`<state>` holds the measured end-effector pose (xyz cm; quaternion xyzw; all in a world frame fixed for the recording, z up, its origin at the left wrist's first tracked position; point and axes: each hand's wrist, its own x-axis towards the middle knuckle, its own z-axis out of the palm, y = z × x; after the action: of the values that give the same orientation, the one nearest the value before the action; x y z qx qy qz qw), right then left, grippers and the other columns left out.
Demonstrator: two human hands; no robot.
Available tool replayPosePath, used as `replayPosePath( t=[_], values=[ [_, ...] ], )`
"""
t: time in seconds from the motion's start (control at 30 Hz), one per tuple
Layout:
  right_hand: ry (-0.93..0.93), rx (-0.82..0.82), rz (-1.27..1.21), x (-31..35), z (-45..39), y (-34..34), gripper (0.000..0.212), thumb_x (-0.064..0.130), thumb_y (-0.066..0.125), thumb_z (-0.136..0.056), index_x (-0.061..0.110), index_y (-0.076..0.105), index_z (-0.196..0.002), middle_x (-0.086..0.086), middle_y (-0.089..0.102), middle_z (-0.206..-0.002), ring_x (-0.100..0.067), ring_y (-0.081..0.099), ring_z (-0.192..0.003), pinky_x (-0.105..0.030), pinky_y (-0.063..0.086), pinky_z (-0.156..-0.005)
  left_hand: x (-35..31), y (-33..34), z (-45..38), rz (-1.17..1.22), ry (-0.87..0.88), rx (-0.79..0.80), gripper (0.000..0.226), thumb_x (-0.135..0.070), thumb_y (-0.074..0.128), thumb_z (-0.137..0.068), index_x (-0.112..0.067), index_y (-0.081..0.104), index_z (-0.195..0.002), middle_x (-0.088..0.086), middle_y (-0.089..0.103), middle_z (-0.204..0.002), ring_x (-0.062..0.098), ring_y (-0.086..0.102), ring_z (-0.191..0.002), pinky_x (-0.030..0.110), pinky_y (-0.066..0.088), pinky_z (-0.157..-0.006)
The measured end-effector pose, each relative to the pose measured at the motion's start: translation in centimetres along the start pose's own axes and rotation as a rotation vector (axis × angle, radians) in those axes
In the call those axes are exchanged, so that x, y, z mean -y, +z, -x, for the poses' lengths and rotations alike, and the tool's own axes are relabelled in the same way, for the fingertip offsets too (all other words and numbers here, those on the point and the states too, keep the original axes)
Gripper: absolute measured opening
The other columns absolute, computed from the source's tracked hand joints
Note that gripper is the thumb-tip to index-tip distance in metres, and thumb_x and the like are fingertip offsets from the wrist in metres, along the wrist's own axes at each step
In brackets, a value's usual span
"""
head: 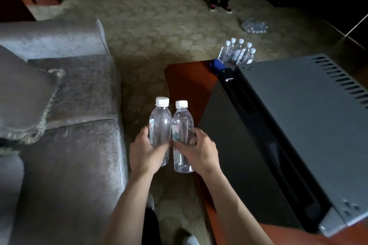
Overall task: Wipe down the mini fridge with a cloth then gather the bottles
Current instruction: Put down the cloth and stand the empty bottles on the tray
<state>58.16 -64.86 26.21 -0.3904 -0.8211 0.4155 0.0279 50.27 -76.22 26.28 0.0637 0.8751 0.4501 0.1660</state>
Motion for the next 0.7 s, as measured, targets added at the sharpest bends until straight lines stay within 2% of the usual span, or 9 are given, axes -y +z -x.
replayPosePath(
  t=[0.13,0.27,0.33,0.53,0.7],
  values=[
    [0.091,0.001,-0.036,3.6,-4.8,2.3,0.056,0.06,0.072,-0.071,0.025,0.053,-0.11,0.008,0.063,-0.094,-0.013,0.064,-0.086,-0.037,0.057,-0.077,-0.6,-1.6,-6.8,-0.041,0.044,0.066,0.06,-0.048,0.076,-0.074,-0.023,0.054,-0.124,-0.01,0.065,-0.11,0.008,0.058,-0.085,0.018,0.043,-0.068],
    [0.08,-0.054,0.002,7.5,-9.6,3.5,0.055,0.06,0.07,-0.073,0.024,0.053,-0.111,0.01,0.064,-0.097,-0.011,0.063,-0.087,-0.036,0.057,-0.078,-2.5,-3.3,-13.1,-0.05,0.072,0.098,0.043,-0.051,0.076,-0.073,-0.03,0.05,-0.1,-0.017,0.059,-0.086,0.0,0.055,-0.071,0.018,0.044,-0.06],
    [0.068,-0.105,0.046,9.1,-11.8,3.6,0.056,0.063,0.068,-0.071,0.026,0.053,-0.11,0.01,0.062,-0.097,-0.014,0.061,-0.089,-0.036,0.055,-0.078,-3.5,-3.7,-16.0,-0.052,0.091,0.111,0.041,-0.053,0.075,-0.071,-0.031,0.049,-0.094,-0.016,0.06,-0.082,0.003,0.059,-0.072,0.024,0.048,-0.063],
    [0.119,-0.194,0.051,11.1,-18.6,2.5,0.058,0.066,0.066,-0.069,0.028,0.052,-0.11,0.011,0.062,-0.1,-0.017,0.059,-0.094,-0.038,0.054,-0.079,-7.3,-2.1,-23.2,-0.045,0.13,0.188,0.046,-0.05,0.076,-0.071,-0.025,0.055,-0.104,-0.007,0.066,-0.094,0.013,0.064,-0.083,0.03,0.053,-0.074],
    [0.186,-0.333,-0.035,10.3,-26.6,0.9,0.051,0.05,0.072,-0.074,0.024,0.052,-0.114,0.003,0.062,-0.109,-0.023,0.055,-0.103,-0.039,0.048,-0.089,-11.4,2.8,-29.7,-0.073,0.191,0.256,0.048,-0.044,0.078,-0.072,-0.023,0.057,-0.109,-0.004,0.068,-0.101,0.017,0.065,-0.091,0.027,0.051,-0.076]
  ],
)
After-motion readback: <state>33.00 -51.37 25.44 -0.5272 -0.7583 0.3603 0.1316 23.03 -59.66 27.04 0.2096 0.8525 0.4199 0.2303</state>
